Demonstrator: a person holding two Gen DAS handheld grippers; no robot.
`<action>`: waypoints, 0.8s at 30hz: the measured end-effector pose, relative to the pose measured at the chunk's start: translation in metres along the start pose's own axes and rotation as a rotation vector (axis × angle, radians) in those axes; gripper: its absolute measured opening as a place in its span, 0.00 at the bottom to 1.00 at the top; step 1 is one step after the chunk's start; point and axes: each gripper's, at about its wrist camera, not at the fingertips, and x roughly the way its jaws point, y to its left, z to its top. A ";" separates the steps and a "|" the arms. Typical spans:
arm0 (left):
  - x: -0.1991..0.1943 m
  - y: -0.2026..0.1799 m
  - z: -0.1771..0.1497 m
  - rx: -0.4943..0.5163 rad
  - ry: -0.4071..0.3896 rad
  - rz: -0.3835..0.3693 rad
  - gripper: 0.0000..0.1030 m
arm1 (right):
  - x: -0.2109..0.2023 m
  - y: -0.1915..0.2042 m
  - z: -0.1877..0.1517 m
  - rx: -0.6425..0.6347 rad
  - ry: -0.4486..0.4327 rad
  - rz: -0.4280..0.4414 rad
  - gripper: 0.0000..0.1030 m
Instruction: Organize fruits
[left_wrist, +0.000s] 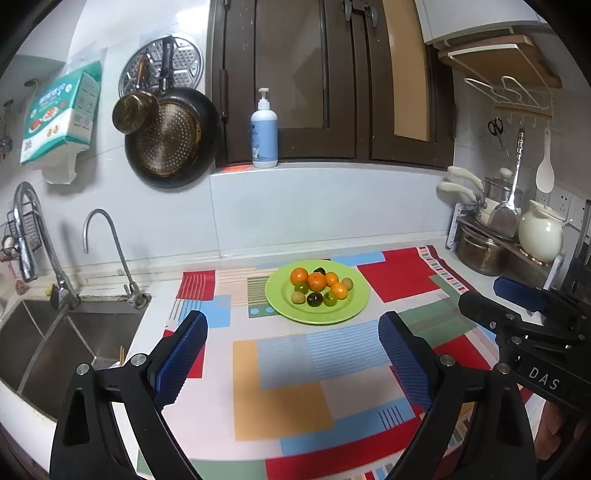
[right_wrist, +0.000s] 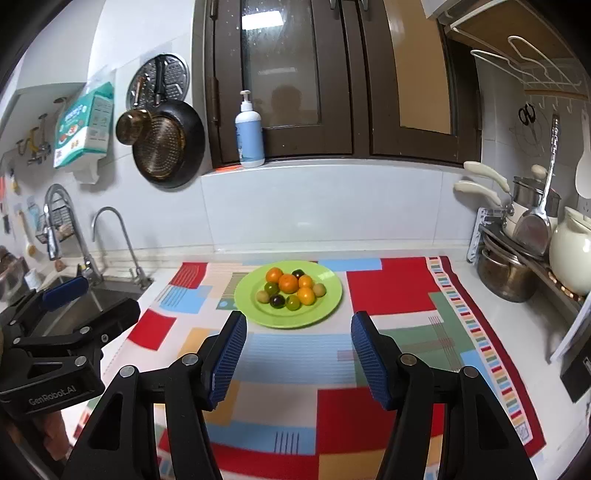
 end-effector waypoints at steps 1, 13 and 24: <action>-0.006 -0.002 -0.002 0.002 -0.006 0.005 0.95 | -0.004 -0.001 -0.002 0.000 0.000 0.004 0.58; -0.044 -0.008 -0.016 0.002 -0.035 0.051 1.00 | -0.040 -0.002 -0.021 0.002 -0.009 0.029 0.60; -0.056 -0.009 -0.021 0.004 -0.035 0.064 1.00 | -0.052 -0.004 -0.027 -0.002 -0.020 0.034 0.67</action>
